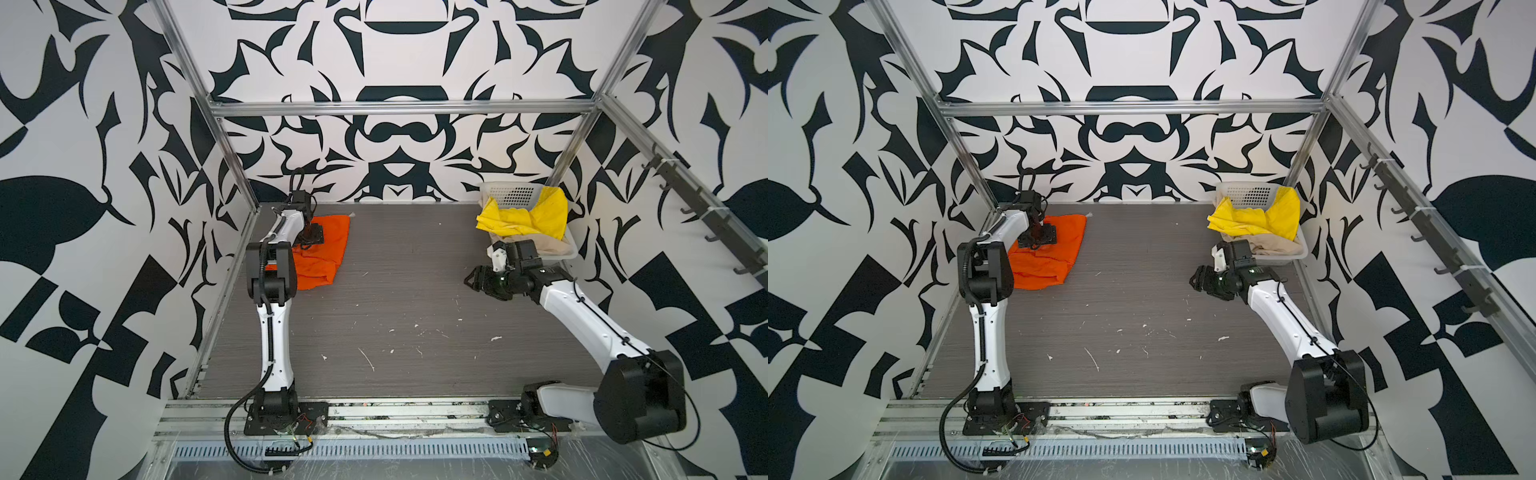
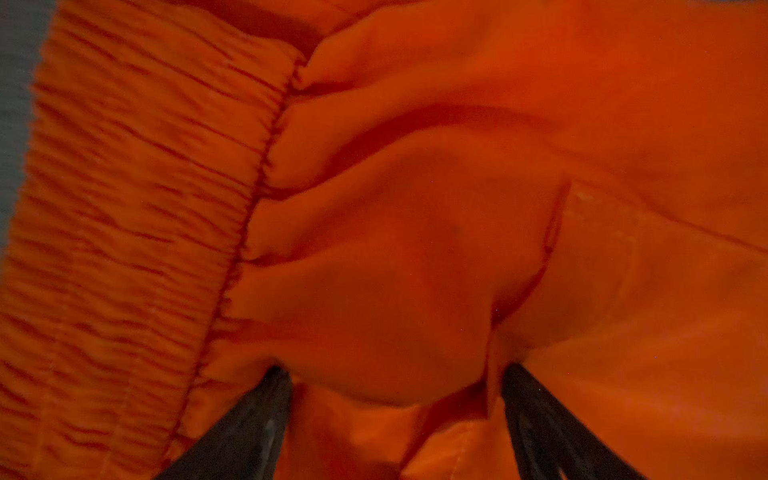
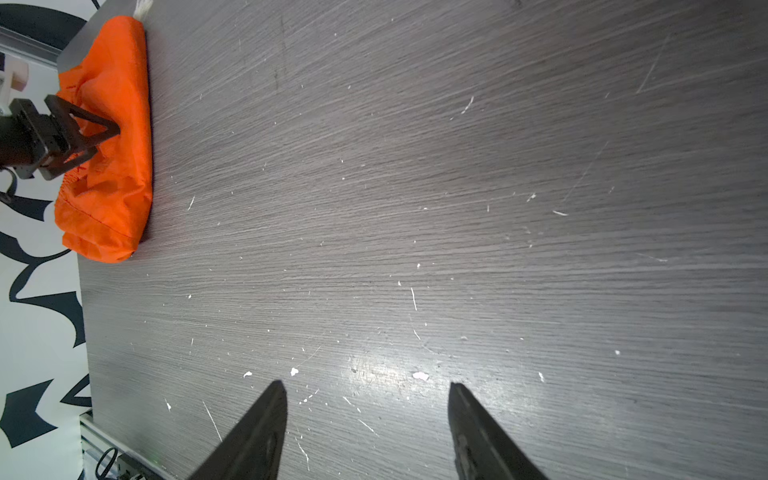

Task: Fold and stack the shorts
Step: 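Drag the folded orange shorts with the left gripper to the table edge, release, then reach the right gripper into the basket and grasp the yellow shorts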

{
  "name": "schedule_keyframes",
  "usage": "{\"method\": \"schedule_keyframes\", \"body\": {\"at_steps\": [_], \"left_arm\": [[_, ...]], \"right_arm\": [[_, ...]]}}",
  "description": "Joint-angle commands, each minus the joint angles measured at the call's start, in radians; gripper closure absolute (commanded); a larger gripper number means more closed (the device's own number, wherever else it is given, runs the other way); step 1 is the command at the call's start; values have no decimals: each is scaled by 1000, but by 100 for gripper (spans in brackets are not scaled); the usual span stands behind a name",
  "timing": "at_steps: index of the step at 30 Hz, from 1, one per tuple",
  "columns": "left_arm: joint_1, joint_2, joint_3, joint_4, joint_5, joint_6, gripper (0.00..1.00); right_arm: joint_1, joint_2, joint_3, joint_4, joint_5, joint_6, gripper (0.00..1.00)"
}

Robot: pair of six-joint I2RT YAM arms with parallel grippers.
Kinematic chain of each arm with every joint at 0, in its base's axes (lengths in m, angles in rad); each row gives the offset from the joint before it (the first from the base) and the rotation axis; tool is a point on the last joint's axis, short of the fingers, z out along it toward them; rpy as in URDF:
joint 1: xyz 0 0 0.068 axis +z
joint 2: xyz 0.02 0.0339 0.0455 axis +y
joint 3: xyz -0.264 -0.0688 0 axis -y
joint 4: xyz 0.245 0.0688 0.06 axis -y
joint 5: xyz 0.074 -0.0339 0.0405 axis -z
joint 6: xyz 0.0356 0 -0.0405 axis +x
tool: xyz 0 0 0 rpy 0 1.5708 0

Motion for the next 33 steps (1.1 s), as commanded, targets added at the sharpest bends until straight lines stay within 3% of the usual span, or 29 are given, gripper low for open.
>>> {"method": "schedule_keyframes", "body": {"at_steps": [1, 9, 15, 18, 22, 27, 30, 33], "left_arm": [[39, 88, 80, -91, -2, -4, 16], [81, 126, 229, -110, 30, -3, 16], [49, -26, 216, -92, 68, -37, 8], [-5, -185, 107, -45, 70, -33, 5], [-110, -440, -166, 129, 85, -42, 5], [-244, -645, -484, 322, 119, -49, 5], [-284, -684, -587, 347, 126, -71, 5], [-289, -693, -657, 352, 134, -100, 5]], "right_arm": [[-4, -37, 11, 2, 0, 11, 35], [-4, -13, 49, 2, -2, 9, 34], [-17, 17, 164, -54, 41, -55, 34], [-47, 44, 293, -149, 128, -126, 33], [-117, 110, 475, -245, 278, -234, 30], [-203, 274, 677, -301, 444, -353, 26], [-229, 371, 763, -272, 442, -421, 22], [-231, 441, 805, -214, 363, -504, 18]]}}
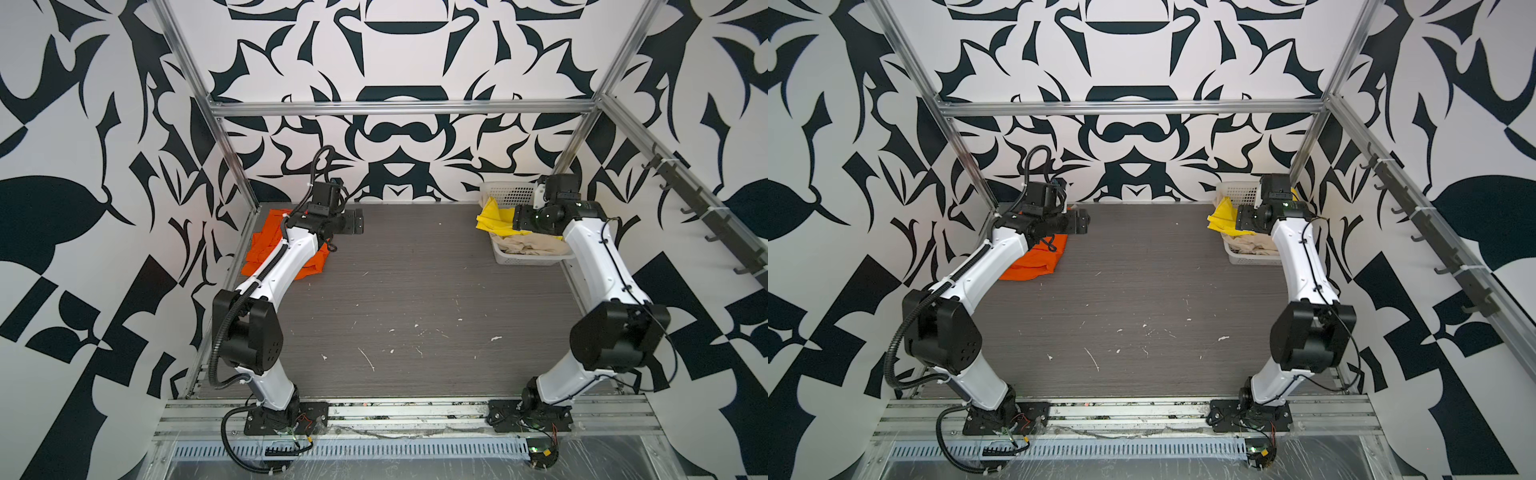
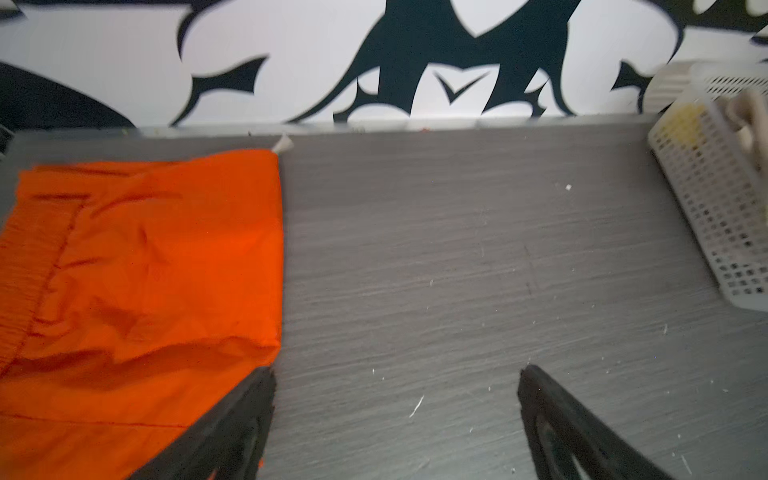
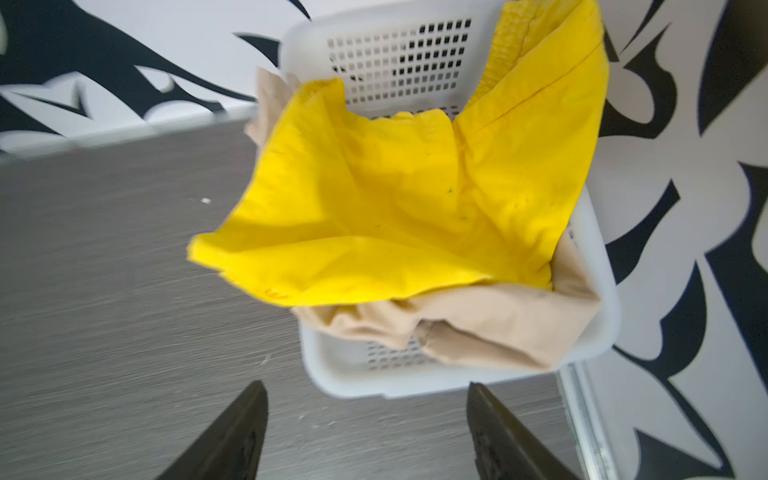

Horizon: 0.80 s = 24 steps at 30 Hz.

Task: Fold and stack the shorts
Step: 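Reach the right gripper into the basket and grasp the yellow shorts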

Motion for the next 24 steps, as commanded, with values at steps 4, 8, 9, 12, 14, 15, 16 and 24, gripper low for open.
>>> {"method": "schedule_keyframes", "body": {"at_steps": [4, 8, 9, 12, 14, 15, 16, 24], "left_arm": [[16, 18, -129, 25, 8, -64, 5], [17, 11, -157, 41, 24, -81, 5], [16, 12, -157, 42, 24, -86, 5], [17, 19, -151, 40, 31, -93, 5], [16, 23, -151, 44, 38, -97, 5], [17, 25, -149, 44, 39, -100, 5], [16, 26, -149, 44, 39, -101, 5], [16, 23, -148, 32, 31, -102, 5]], "right_arm": [[8, 101, 79, 65, -124, -184, 11], [27, 137, 71, 127, -217, -235, 0], [40, 146, 67, 140, -216, -253, 0], [82, 182, 71, 171, -158, -300, 0], [100, 222, 96, 175, -101, -318, 1], [102, 251, 121, 169, -74, -318, 1], [105, 278, 144, 157, -55, -313, 3], [108, 387, 321, 114, 40, -269, 58]]}}
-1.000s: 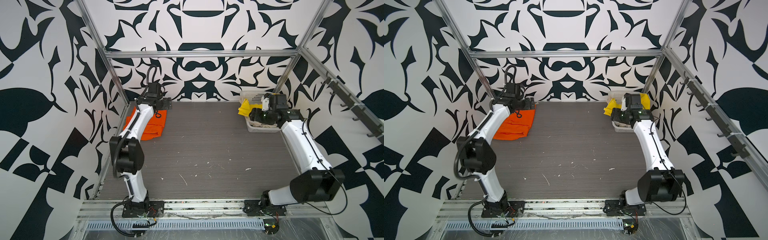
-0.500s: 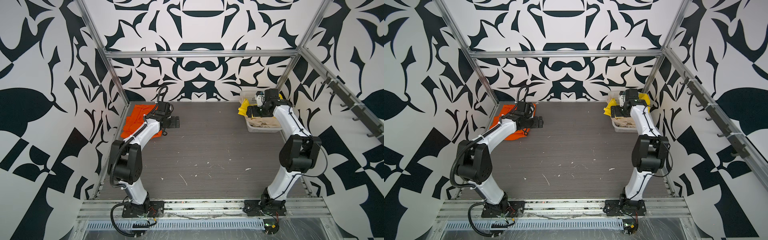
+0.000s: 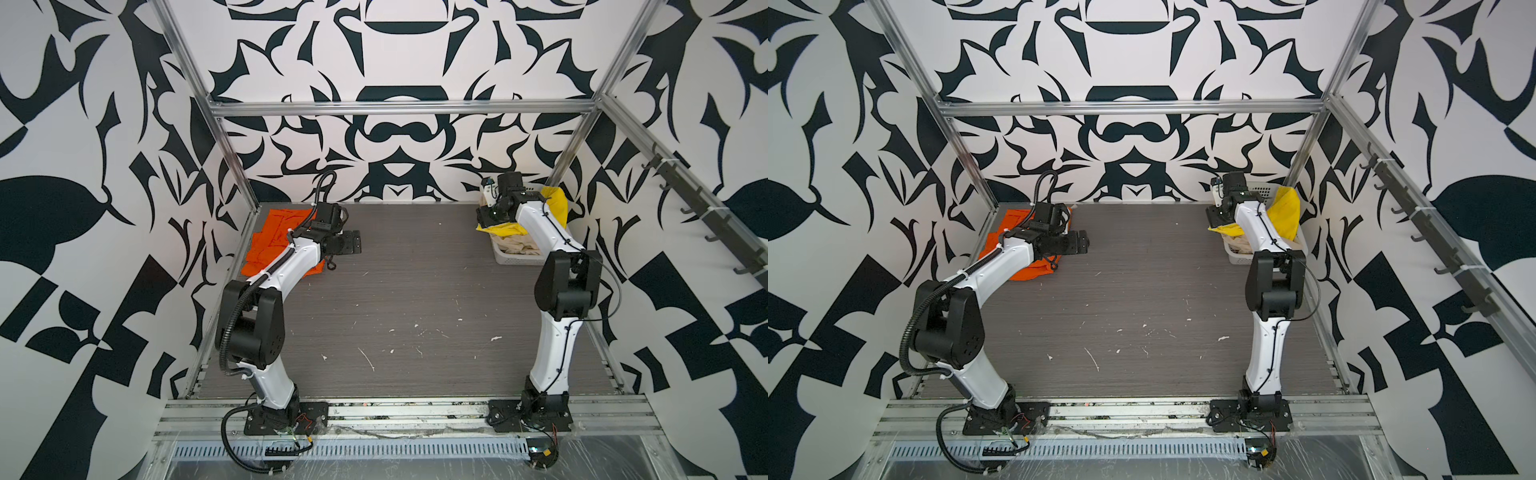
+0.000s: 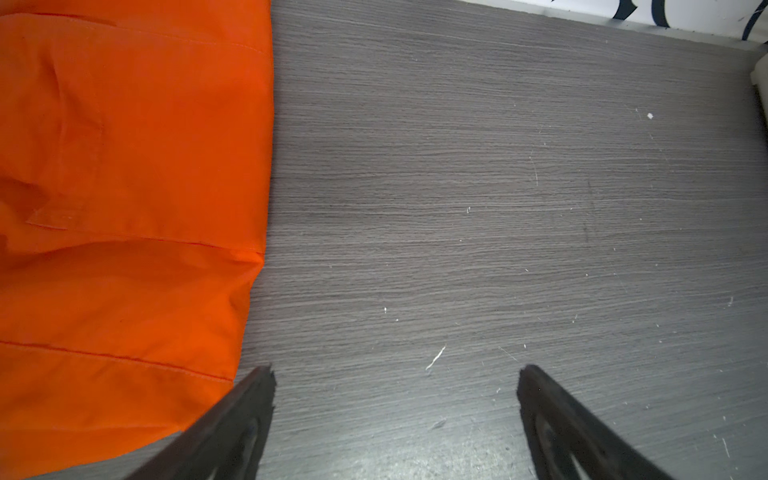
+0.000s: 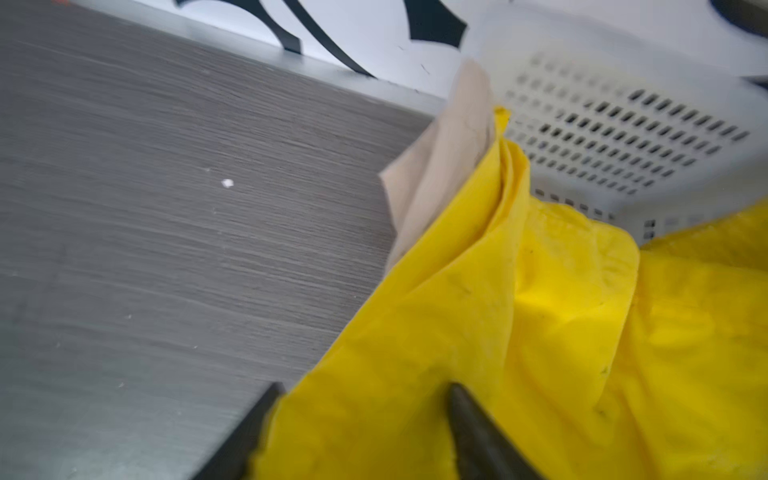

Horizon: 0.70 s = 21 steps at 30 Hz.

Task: Fold and stack the shorts
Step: 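Reach the right gripper into the basket and grasp the yellow shorts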

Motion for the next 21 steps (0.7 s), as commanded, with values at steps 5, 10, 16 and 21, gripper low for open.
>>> {"method": "schedule_keyframes", "body": {"at_steps": [5, 10, 16, 21], "left_arm": [[2, -1, 15, -3, -1, -10, 5], [2, -5, 30, -5, 1, -10, 5], [0, -12, 42, 0, 10, -10, 5], [-2, -5, 43, 7, 21, -18, 5]], "right_arm": [[-8, -82, 96, 29, 91, 36, 88], [-8, -204, 56, 137, 142, 67, 100], [-11, -332, 29, 308, 254, 91, 100], [-29, -320, 127, 334, 307, 99, 100]]}}
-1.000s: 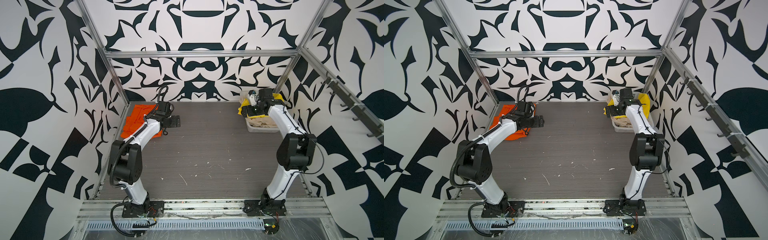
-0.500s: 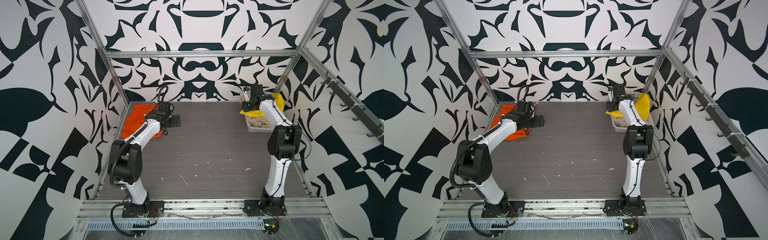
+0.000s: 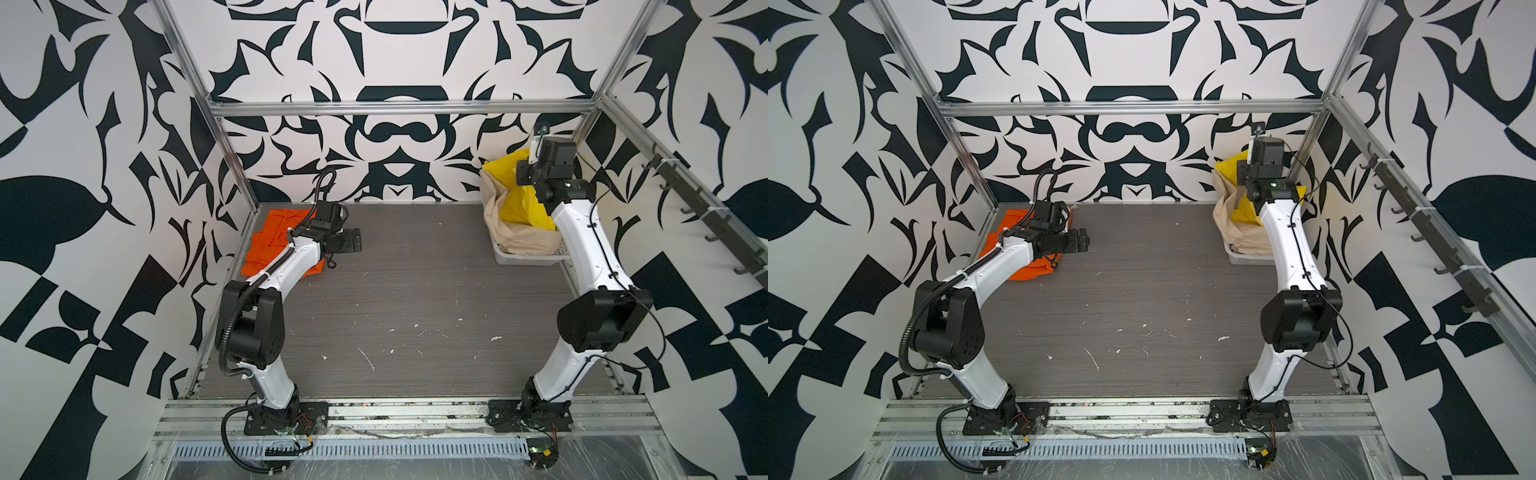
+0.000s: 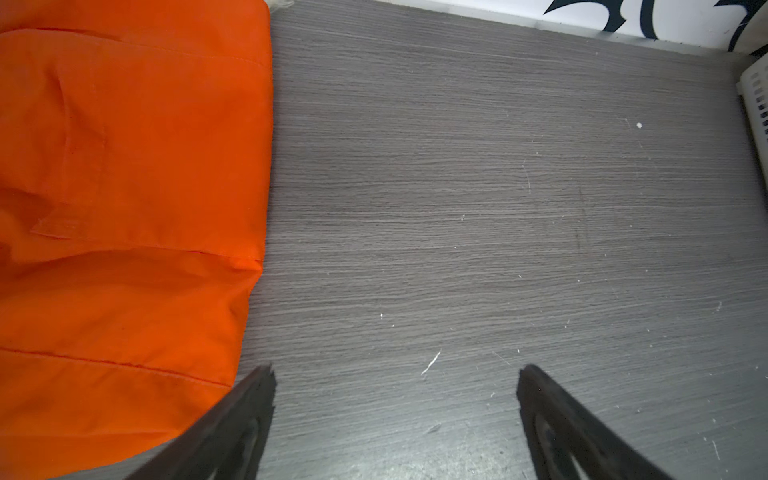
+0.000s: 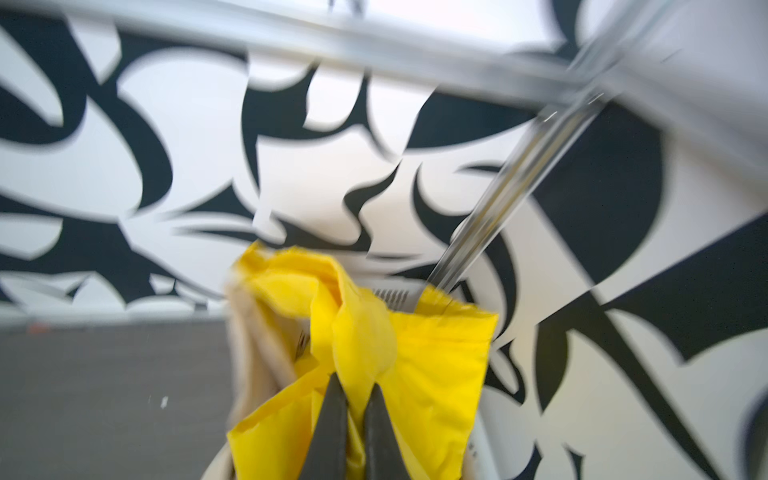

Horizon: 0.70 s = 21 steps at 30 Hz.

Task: Fold and stack the shorts
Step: 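Reach the right gripper into the basket and grasp the yellow shorts, then lift the yellow shorts out with the right gripper and lay them on the table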

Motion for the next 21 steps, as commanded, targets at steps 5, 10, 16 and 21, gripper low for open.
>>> {"method": "schedule_keyframes", "body": {"at_steps": [5, 10, 16, 21], "left_arm": [[-7, -9, 22, 13, 18, -21, 5], [-10, -34, 15, 16, 17, -22, 5], [-9, -99, -45, 87, 40, -28, 6], [-9, -168, -99, 172, 102, -5, 6]], "right_arm": [[-17, 108, 212, -26, 46, 23, 100], [-17, 126, 341, -50, 25, 44, 100], [-7, 44, 425, -32, -82, 90, 100], [-7, -96, 416, 30, -304, 185, 100]]}}
